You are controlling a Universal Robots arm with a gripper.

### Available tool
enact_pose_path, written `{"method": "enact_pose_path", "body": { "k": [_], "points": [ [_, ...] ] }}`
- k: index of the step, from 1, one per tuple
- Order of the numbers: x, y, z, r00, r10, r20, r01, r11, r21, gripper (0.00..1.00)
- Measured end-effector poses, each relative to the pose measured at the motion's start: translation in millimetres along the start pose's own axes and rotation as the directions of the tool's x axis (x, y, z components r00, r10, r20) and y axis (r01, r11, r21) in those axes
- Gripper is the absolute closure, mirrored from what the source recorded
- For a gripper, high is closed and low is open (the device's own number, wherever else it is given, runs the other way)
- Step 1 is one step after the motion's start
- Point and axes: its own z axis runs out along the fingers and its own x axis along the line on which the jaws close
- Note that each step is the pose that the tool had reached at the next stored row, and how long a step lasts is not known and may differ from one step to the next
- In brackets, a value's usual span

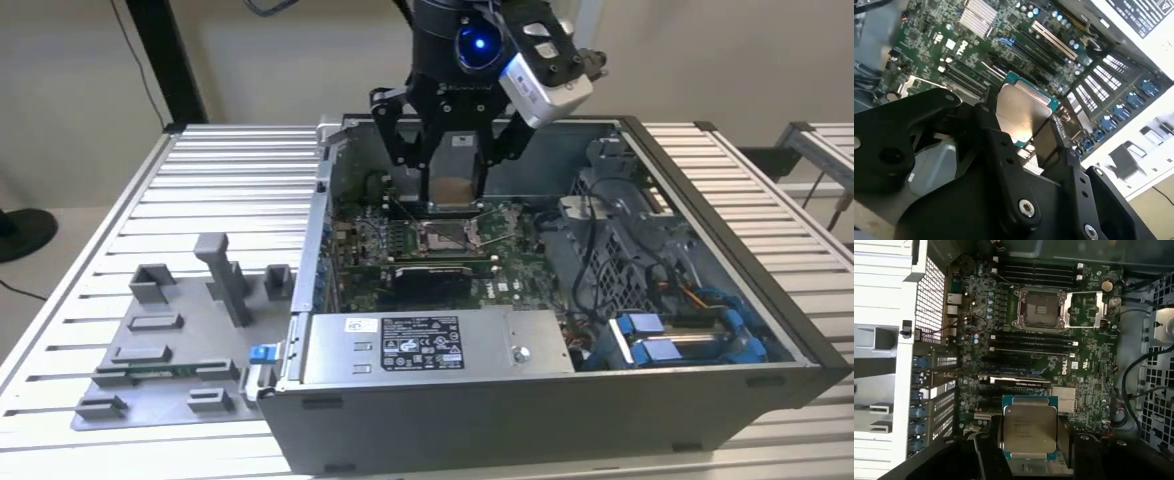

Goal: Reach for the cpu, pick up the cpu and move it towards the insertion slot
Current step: 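Pick up the cpu and move it towards the insertion slot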

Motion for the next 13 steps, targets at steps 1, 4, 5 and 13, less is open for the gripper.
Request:
{"method": "enact_pose_path", "body": {
  "k": [1,4,5,13],
  "points": [
    [-4.3,-0.2,0.1,1.0,0.0,0.0,0.0,1.0,0.0,1.0],
    [-14.9,-0.7,0.1,1.0,0.0,-0.0001,0.0,1.0,0.0,1.0],
    [-15.7,-0.8,0.1,1.0,0.004,0.0,-0.004,1.0,0.0,1.0],
    [-16.7,-0.8,0.1,0.9997,0.024,0.0011,-0.024,0.9997,0.0001,1.0]
  ]
}}
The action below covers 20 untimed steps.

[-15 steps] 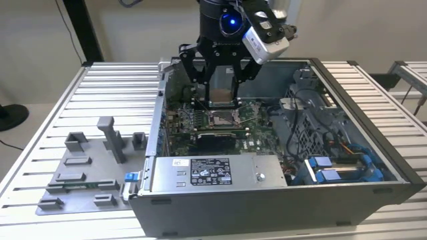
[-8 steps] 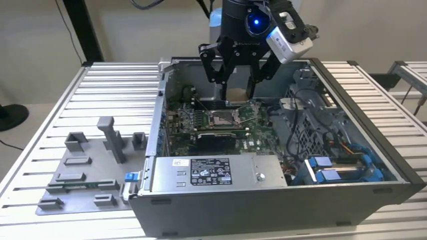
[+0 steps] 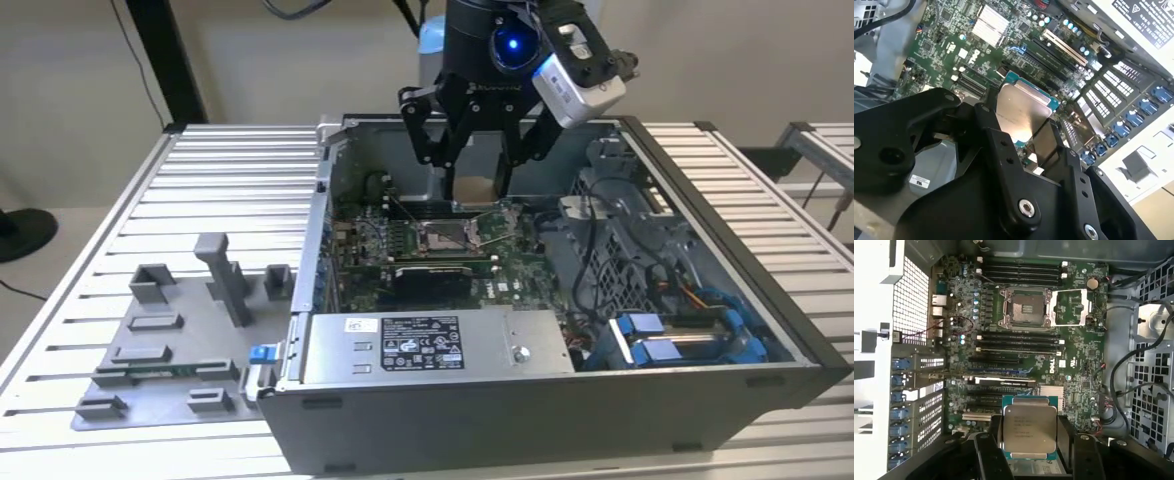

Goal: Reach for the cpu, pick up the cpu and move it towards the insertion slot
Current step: 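Pick up the cpu and move it towards the insertion slot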

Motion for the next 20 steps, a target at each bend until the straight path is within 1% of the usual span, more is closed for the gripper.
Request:
{"method": "enact_pose_path", "body": {
  "k": [4,7,10,20],
  "points": [
    [0.0,0.1,0.0,1.0,0.0,0.0,0.0,1.0,0.0001,1.0],
    [-0.1,2.7,0.1,1.0,0.0,0.0,0.0,1.0,0.0001,1.0],
    [-0.2,8.1,0.4,1.0,0.0,0.0,0.0,1.0,0.0002,1.0],
    [-0.8,33.3,1.8,1.0,0.0,-0.0001,0.0,1.0,0.002,1.0]
  ]
}}
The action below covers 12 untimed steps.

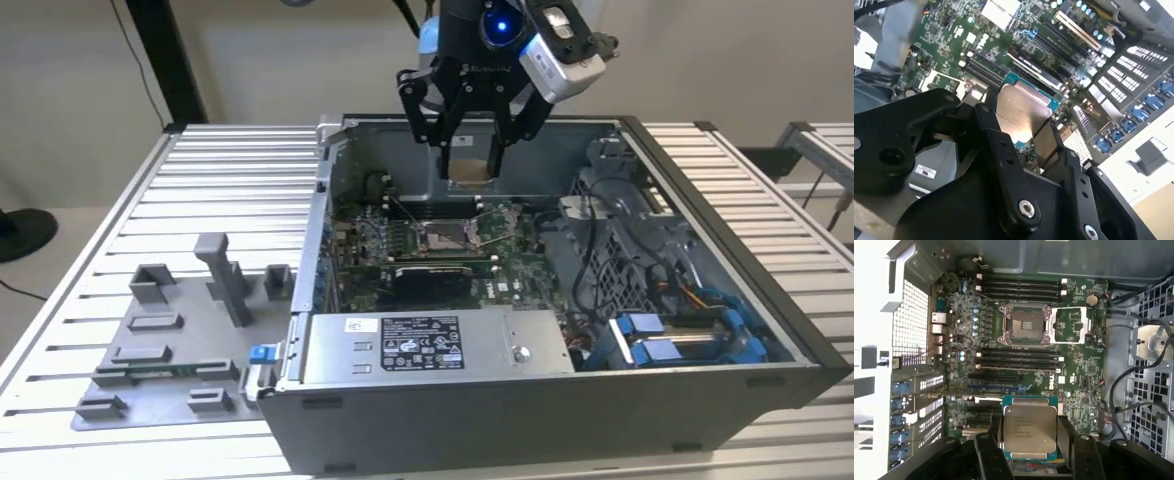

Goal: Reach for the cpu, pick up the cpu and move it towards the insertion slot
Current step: 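Pick up the cpu and move it towards the insertion slot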

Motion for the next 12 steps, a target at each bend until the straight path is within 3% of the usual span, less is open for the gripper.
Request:
{"method": "enact_pose_path", "body": {
  "k": [12],
  "points": [
    [-0.7,31.0,1.7,1.0,0.0,0.0,0.0,1.0,0.002,1.0]
  ]
}}
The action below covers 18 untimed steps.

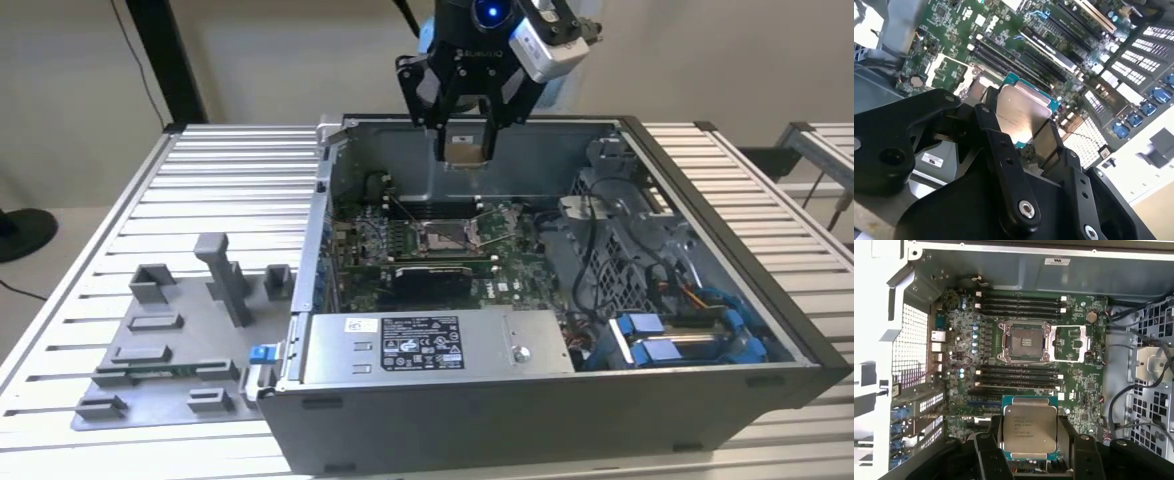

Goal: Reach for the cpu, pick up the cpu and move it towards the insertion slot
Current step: 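Pick up the cpu and move it towards the insertion slot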

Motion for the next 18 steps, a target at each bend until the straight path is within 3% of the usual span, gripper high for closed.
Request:
{"method": "enact_pose_path", "body": {
  "k": [9,18],
  "points": [
    [-3.1,18.1,1.0,1.0,0.0,-0.0001,0.0,1.0,0.0002,1.0],
    [-5.3,42.1,2.4,1.0,0.0,0.0,0.0,1.0,0.0012,1.0]
  ]
}}
